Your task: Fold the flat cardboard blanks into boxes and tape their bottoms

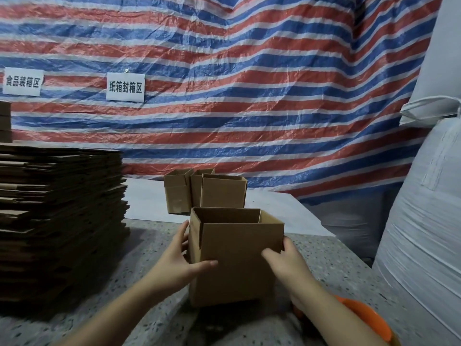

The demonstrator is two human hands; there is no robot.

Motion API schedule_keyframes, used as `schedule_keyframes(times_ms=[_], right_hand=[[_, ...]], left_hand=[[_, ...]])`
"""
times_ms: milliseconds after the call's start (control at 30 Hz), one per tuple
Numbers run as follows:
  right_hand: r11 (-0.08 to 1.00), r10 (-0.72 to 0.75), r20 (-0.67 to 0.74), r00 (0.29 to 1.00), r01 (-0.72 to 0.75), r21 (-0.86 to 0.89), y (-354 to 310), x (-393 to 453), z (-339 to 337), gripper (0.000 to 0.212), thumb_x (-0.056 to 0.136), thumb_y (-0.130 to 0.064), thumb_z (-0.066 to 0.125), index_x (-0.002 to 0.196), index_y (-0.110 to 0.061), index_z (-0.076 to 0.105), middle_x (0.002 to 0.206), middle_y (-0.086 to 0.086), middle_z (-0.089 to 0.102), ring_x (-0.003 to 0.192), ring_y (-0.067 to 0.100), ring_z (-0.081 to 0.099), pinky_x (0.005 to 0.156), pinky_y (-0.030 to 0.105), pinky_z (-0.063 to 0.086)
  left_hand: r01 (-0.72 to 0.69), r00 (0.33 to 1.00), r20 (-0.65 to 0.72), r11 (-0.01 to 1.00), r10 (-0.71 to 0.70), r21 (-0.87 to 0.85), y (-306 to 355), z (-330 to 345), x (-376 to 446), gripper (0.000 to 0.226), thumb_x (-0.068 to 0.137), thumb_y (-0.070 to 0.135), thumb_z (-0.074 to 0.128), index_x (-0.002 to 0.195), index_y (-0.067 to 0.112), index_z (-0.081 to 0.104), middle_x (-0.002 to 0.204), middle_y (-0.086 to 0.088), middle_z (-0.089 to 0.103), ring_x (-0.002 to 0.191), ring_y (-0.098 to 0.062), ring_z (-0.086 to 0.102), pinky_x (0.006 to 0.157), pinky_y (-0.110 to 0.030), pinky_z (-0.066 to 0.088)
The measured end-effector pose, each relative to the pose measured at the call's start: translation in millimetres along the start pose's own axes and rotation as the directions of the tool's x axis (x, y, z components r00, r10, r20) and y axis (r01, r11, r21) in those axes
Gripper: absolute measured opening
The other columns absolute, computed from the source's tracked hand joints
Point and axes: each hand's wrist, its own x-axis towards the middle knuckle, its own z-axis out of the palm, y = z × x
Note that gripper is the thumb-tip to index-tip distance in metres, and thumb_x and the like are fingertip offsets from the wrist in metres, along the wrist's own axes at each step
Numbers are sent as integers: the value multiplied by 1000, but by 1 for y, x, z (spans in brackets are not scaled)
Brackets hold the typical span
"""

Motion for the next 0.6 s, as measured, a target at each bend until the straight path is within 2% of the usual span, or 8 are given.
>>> schedule_keyframes(times_ms=[100,133,200,233,333,400,467,600], right_hand=[[994,80,-27,996,-82,-78,-8,33,4,52,99,-27,55,147,-21,37,132,2,54,117,23,54,96,40,50],[990,97,-43,994,-100,-100,-9,44,5,54,99,-28,54,149,-20,34,139,4,52,122,26,53,99,41,49],[982,115,-62,991,-123,-144,-11,67,7,56,100,-30,53,150,-18,31,142,7,50,122,27,52,95,40,48],[978,120,-63,991,-129,-163,-12,78,7,56,100,-30,52,150,-17,30,142,8,50,119,26,53,93,39,47],[970,129,-75,989,-142,-198,-16,115,10,60,100,-31,53,152,-18,27,146,8,48,126,28,52,97,40,47],[965,120,-75,990,-134,-224,-19,140,13,63,100,-34,54,154,-20,25,150,7,45,133,30,49,101,42,47],[965,107,-70,992,-121,-232,-22,164,18,66,100,-35,55,155,-20,23,153,7,43,135,31,47,102,43,48],[961,131,-60,990,-142,-237,-19,203,40,66,100,-34,53,154,-13,23,152,11,44,133,31,49,101,40,48]], left_hand=[[-2,999,-42,999,1,-39,-10,15,29,126,51,44,91,152,44,15,149,8,37,134,-18,40,107,-44,45],[-11,998,-57,999,8,-39,-14,20,40,123,52,42,91,151,43,17,151,6,36,134,-19,40,103,-42,48],[-36,996,-87,999,34,-24,-22,27,65,119,53,41,90,148,43,19,152,4,35,130,-15,42,90,-25,53],[-36,995,-95,999,35,-15,-25,29,78,119,54,40,90,149,42,18,153,4,35,129,-14,42,86,-21,52],[-10,994,-108,1000,11,9,-33,28,119,124,56,43,89,154,36,13,157,2,30,138,-20,37,103,-40,46],[-10,994,-111,1000,11,17,-38,24,146,127,56,45,89,155,34,11,157,2,30,140,-22,36,109,-46,42],[-19,991,-130,999,25,45,-45,20,170,127,58,45,90,155,35,9,155,7,32,137,-19,38,107,-44,43],[-50,979,-190,995,67,91,-62,16,209,130,57,45,93,155,38,8,133,22,36,123,-4,37,104,-36,43]])
